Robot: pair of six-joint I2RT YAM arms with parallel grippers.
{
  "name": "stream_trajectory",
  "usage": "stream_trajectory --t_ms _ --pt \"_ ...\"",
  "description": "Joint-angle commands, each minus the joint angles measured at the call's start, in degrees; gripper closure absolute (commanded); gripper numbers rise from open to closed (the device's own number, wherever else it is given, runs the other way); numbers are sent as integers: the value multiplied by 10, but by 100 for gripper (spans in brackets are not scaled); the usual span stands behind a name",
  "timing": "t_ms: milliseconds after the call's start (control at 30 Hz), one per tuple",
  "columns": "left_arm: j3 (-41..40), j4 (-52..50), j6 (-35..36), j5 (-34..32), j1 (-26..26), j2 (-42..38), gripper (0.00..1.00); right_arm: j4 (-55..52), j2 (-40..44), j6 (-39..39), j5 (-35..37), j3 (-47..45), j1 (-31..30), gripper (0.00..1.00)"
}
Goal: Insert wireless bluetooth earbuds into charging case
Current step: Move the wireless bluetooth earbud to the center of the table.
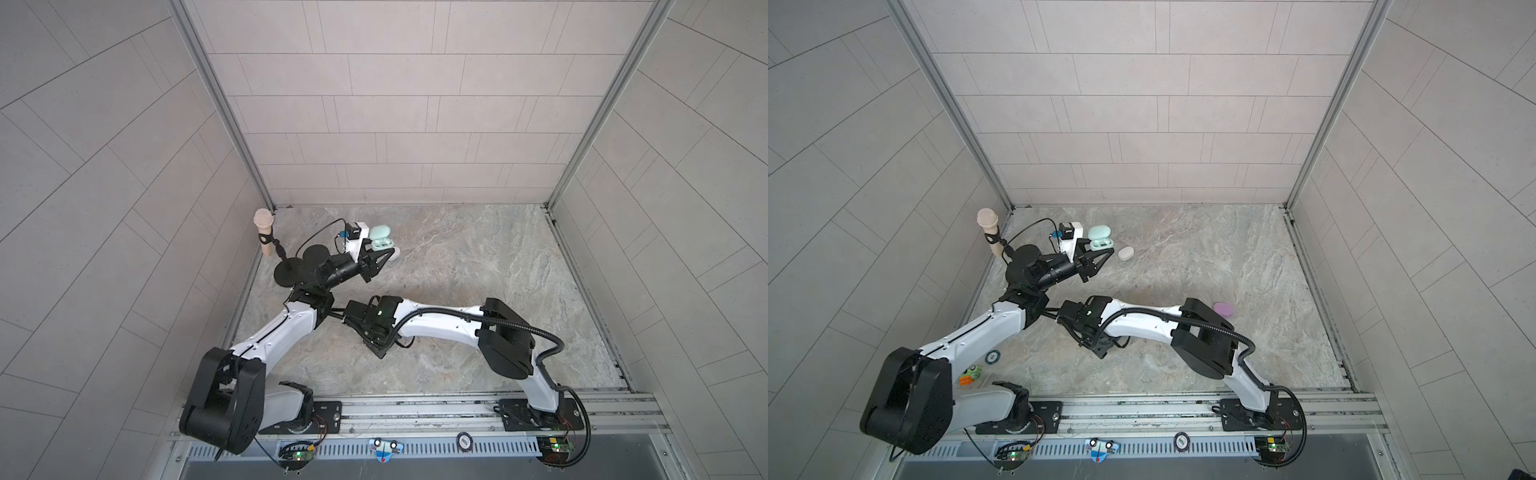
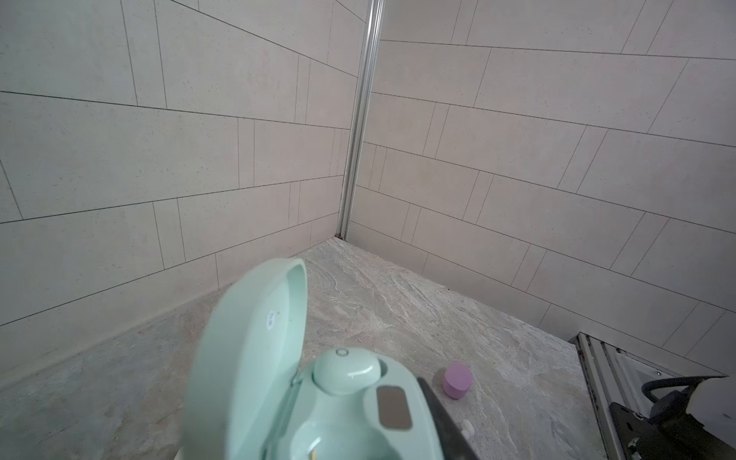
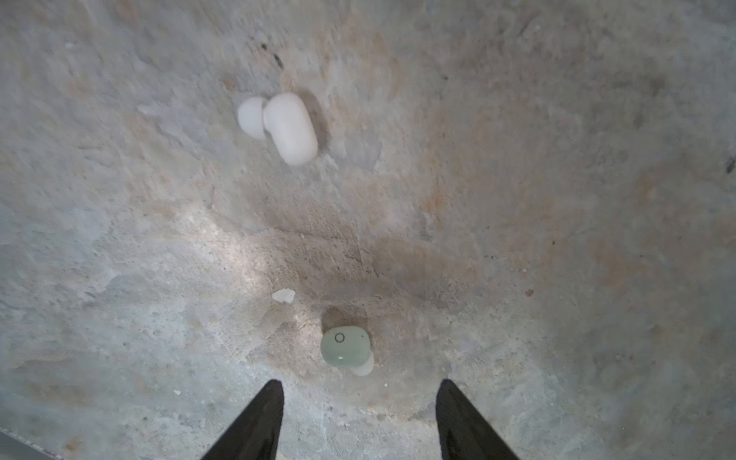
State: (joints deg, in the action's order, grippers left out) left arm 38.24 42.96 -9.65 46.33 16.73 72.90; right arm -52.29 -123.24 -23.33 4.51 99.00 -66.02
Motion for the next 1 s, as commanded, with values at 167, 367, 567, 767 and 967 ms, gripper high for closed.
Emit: stream_trajectory --t_ms 167,367,567,767,967 --pt "8 17 -8 6 -4 0 92 -50 -47 -1 57 43 -5 39" --pt "8 18 -8 7 -4 0 92 -65 -42 -19 111 41 0 41" --pt "8 19 -10 8 -4 0 92 -69 0 -38 159 -6 25 44" --pt "9 24 -14 11 -4 2 92 -78 33 -31 193 -39 54 45" --pt "9 23 -14 10 -4 0 92 -79 70 -31 222 -70 75 44"
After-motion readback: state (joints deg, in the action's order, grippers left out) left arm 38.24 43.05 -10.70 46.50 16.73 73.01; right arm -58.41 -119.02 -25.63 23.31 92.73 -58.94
